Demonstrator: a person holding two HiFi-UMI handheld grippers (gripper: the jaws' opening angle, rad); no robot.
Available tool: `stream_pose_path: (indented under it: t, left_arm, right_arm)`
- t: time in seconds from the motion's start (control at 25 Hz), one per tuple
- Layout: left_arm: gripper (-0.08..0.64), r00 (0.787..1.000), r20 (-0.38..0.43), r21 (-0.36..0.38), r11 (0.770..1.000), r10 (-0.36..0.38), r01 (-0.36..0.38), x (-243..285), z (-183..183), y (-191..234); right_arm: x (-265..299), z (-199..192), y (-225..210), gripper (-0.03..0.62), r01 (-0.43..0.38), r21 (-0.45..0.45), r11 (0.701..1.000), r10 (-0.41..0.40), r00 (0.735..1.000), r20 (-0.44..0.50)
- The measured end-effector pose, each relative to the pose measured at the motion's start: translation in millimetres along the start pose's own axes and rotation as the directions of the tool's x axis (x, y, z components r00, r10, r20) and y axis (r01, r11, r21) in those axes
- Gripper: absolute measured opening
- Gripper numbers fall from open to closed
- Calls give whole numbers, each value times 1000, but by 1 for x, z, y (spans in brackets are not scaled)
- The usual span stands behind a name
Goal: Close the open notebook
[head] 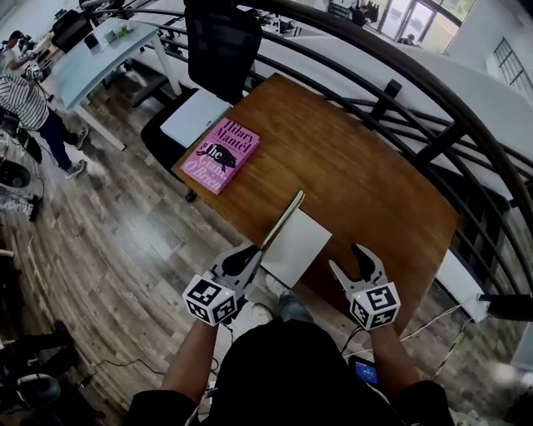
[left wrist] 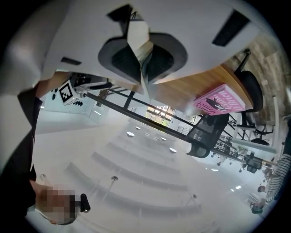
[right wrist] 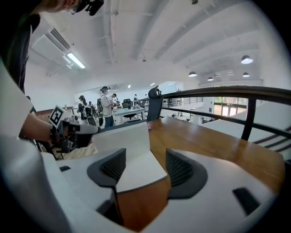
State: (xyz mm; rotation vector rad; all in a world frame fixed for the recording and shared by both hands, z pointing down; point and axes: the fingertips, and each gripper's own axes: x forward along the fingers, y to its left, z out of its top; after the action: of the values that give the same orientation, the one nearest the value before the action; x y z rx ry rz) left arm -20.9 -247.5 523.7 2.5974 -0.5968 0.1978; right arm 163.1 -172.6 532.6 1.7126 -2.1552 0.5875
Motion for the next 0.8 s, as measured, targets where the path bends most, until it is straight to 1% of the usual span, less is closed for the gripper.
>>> stream_pose_path:
  t: [0.16, 0.2, 0.28, 0.36, 0.48, 0.56, 0.64, 0.8]
  left_arm:
    - [57, 998, -12, -23, 997, -70, 69, 5, -8, -31]
    - [87, 996, -6, -38, 995, -94, 94, 6, -9, -39]
    - [173, 991, 7, -57, 990, -133, 133, 5, -8, -53]
    - [189, 989, 16, -51, 988, -146, 147, -2, -8, -59]
    - [189, 988, 25, -46, 987, -154, 156, -20, -10, -59]
    - [189, 989, 31, -37, 989, -142, 144, -33, -11, -58]
    - [189, 992, 50, -22, 993, -114, 116, -45, -10, -55]
    - [189, 992, 119, 4, 999, -34, 34, -73, 7, -42]
  right_arm:
    - [-11, 7, 4, 282, -30, 67, 997, 27, 999, 47]
    - [-14, 9, 4, 282, -33, 86, 996, 27, 998, 60]
    - [-20, 12, 4, 282, -28, 113, 993, 20, 997, 80]
    - [-24, 14, 5, 282, -20, 117, 993, 9, 996, 91]
    - [-33, 15, 15, 279, -11, 109, 994, 0, 995, 100]
    - [-40, 15, 23, 272, -8, 104, 995, -3, 994, 105]
    - [-47, 15, 30, 265, -4, 98, 995, -7, 994, 110]
    - [-55, 24, 40, 241, 6, 89, 996, -19, 989, 149]
